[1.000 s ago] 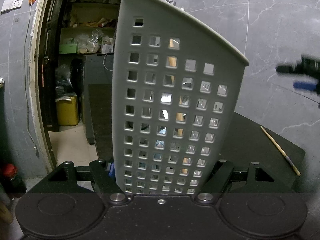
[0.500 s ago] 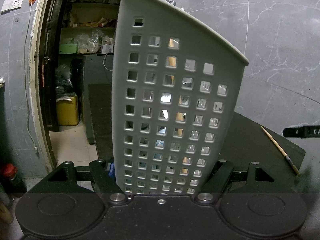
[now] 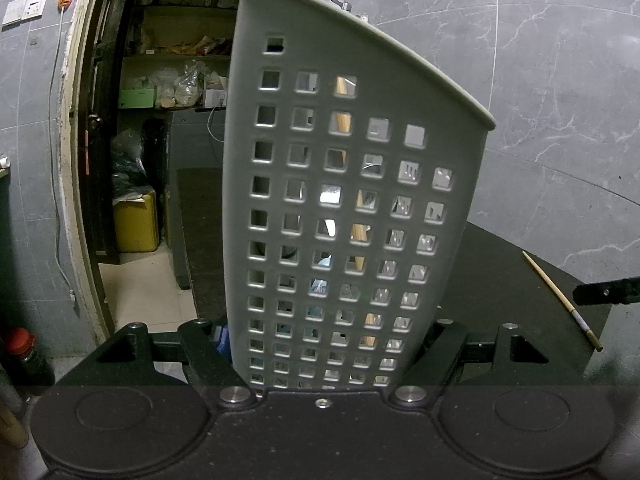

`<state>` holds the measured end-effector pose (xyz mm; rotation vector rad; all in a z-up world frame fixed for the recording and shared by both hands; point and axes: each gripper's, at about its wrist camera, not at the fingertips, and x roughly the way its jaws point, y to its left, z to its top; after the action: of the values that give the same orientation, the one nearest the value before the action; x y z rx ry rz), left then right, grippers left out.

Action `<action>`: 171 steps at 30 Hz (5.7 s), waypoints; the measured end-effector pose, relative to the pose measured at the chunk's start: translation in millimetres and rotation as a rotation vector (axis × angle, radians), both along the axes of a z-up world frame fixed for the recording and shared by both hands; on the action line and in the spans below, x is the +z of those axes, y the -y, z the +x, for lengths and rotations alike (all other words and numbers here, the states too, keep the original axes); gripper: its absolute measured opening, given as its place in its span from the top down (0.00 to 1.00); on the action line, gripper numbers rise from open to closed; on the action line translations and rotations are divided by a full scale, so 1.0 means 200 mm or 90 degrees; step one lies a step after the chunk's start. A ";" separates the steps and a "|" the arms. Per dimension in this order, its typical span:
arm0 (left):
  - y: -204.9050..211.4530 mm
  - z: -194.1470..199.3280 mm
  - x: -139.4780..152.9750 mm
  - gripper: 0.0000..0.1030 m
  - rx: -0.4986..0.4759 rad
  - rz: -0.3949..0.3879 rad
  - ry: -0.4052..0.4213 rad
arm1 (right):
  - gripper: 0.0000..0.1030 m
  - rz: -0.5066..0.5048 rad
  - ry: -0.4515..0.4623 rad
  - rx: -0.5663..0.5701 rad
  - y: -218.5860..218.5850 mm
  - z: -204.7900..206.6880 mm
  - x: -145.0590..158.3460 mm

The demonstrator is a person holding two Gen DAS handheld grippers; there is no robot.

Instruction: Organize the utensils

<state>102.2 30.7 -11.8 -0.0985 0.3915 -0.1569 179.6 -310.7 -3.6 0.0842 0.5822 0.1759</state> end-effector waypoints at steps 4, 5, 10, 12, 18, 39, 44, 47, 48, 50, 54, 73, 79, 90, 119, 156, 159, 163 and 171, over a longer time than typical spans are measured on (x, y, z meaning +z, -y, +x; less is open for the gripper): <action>0.00 0.00 0.00 0.25 0.000 0.000 0.000 | 0.00 0.035 -0.032 0.051 -0.02 0.00 -0.01; 0.00 0.00 0.00 0.25 0.000 0.000 0.000 | 0.00 0.036 -0.039 0.057 -0.03 0.00 -0.01; 0.00 0.00 0.00 0.25 0.000 0.000 0.000 | 0.00 0.036 -0.066 0.072 -0.07 0.02 -0.04; 0.00 0.00 0.00 0.25 0.000 0.000 0.000 | 0.00 0.036 -0.063 0.076 -0.09 0.02 -0.04; 0.00 0.00 0.00 0.25 0.000 0.000 0.000 | 0.00 0.054 -0.058 0.107 -0.14 0.05 -0.04; 0.02 0.01 0.01 0.25 0.002 0.007 -0.002 | 0.14 -0.074 -0.021 0.223 -0.21 0.42 0.11; 0.02 0.01 0.01 0.25 0.002 0.007 -0.003 | 0.41 -0.080 -0.073 0.241 -0.22 0.53 0.04; 0.02 0.01 0.01 0.25 0.001 0.006 -0.003 | 0.73 -0.088 -0.066 0.251 -0.24 0.54 0.03; 0.02 0.01 0.01 0.25 0.001 0.006 -0.003 | 0.76 -0.085 -0.067 0.251 -0.25 0.54 0.03; 0.02 0.01 0.01 0.25 0.001 0.006 -0.003 | 0.82 -0.086 -0.065 0.242 -0.26 0.53 0.03; 0.02 0.01 0.01 0.25 0.002 0.008 -0.003 | 0.90 -0.066 -0.061 0.190 -0.25 0.54 0.02; 0.00 0.02 0.00 0.25 -0.002 0.003 -0.001 | 0.93 0.121 -0.063 0.038 -0.01 0.68 0.04; 0.01 0.02 0.00 0.25 -0.001 0.007 -0.003 | 0.93 0.158 -0.015 0.033 -0.04 0.90 0.16; 0.04 0.03 0.02 0.25 0.002 0.017 -0.009 | 0.93 0.204 -0.092 -0.034 -0.16 1.62 0.08; 0.06 0.03 0.03 0.25 0.003 0.016 -0.010 | 0.56 0.207 -0.159 -0.067 -0.23 1.79 0.01; 0.02 0.03 0.02 0.25 -0.001 0.005 -0.009 | 0.86 0.016 -0.164 -0.070 -0.41 1.68 0.08; 0.02 0.03 0.02 0.25 -0.001 0.006 -0.009 | 0.86 0.044 -0.129 -0.066 -0.35 1.62 0.11; 0.02 0.03 0.02 0.25 -0.001 0.006 -0.009 | 0.86 0.090 -0.069 -0.054 -0.27 1.48 0.15; 0.02 0.03 0.02 0.25 0.000 0.007 -0.009 | 0.86 0.132 0.076 0.002 -0.23 1.11 0.25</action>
<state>108.3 26.7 -8.5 -0.0890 0.4057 -0.1546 401.1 -264.5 46.5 0.2712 0.4435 0.2429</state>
